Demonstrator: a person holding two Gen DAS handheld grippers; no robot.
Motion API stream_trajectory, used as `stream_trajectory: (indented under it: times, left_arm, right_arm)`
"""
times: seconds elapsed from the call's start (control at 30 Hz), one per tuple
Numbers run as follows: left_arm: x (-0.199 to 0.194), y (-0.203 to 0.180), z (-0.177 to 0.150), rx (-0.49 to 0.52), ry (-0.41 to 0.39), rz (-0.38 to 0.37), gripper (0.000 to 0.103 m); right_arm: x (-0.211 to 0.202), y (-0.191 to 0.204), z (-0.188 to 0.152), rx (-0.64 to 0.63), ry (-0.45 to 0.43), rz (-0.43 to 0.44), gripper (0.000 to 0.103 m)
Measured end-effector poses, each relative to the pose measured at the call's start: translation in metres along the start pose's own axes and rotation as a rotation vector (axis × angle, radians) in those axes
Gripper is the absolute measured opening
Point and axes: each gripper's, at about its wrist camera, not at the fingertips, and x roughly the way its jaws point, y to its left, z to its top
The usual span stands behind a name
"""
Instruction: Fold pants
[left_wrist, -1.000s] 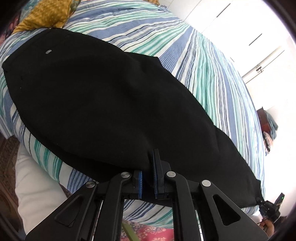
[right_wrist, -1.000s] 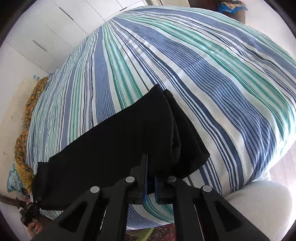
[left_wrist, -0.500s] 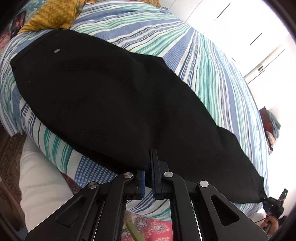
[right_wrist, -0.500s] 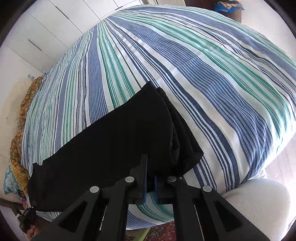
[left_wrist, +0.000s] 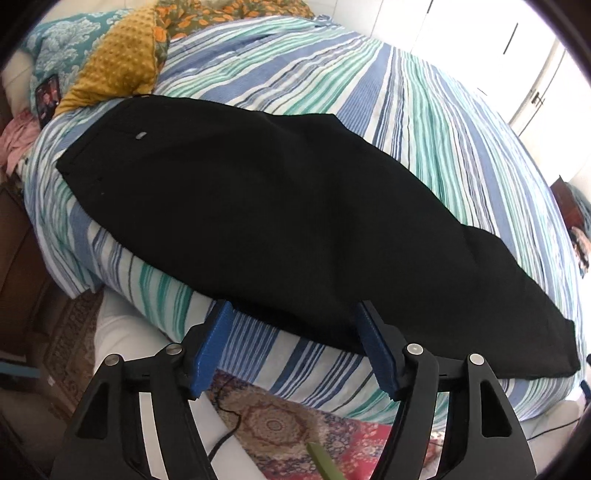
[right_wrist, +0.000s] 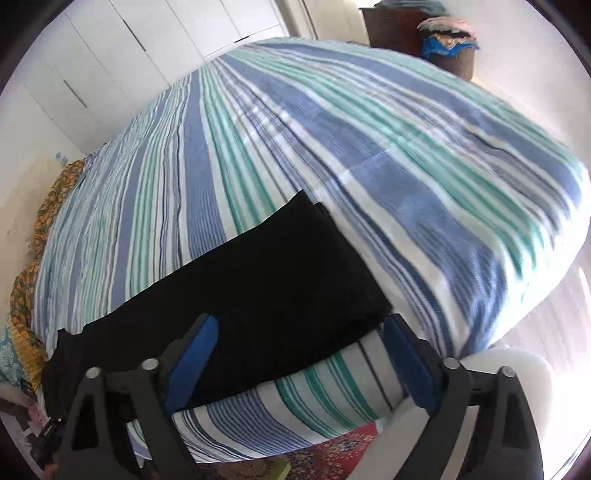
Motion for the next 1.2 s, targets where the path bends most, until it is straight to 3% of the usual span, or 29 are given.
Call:
stream_trajectory:
  times: [0.07,0.2,0.37,0.5,0.67,0.73,0.8,0.93,1.2]
  left_arm:
    - [-0.013,0.006,-0.006,-0.021,-0.016,0.023,0.071]
    - [-0.047,0.007,0.0,-0.031,-0.15,0.07,0.071]
    - [-0.047,-0.028,0.035,0.078,-0.228,-0.014,0.085]
    - [-0.004,-0.055,0.053,0.162,-0.186,-0.039,0.085]
    - [0.05,-0.032,0.063,0.106,-0.093,0.035,0.085]
    - [0.074,-0.008,0.064,0.023,-0.016,0.053,0.084]
    - [0.081,0.007,0.063,-0.02,-0.014,0.021,0.084]
    - [0.081,0.0,0.06,0.037,-0.013,0.051,0.086]
    - [0.084,-0.008,0.05,0.099,-0.018,0.081,0.091]
  right_arm:
    - [-0.021,-0.008,-0.004,0.025,-0.075,-0.051,0.095]
    - [-0.059,-0.018,-0.009,0.056,-0.23,-0.138,0.095]
    - [-0.078,0.019,-0.005,-0.065,-0.347,-0.091,0.097]
    - [-0.057,0.069,-0.01,-0.18,-0.305,0.052,0.097]
    - [-0.007,0.112,-0.04,-0.294,-0.208,0.234,0.097]
    - [0.022,0.118,-0.052,-0.325,-0.09,0.205,0.097]
    - [0.055,0.113,-0.06,-0.32,0.058,0.158,0.098]
    - [0.059,0.106,-0.062,-0.294,0.051,0.201,0.102]
    - [0.059,0.111,-0.067,-0.347,0.043,0.155,0.103]
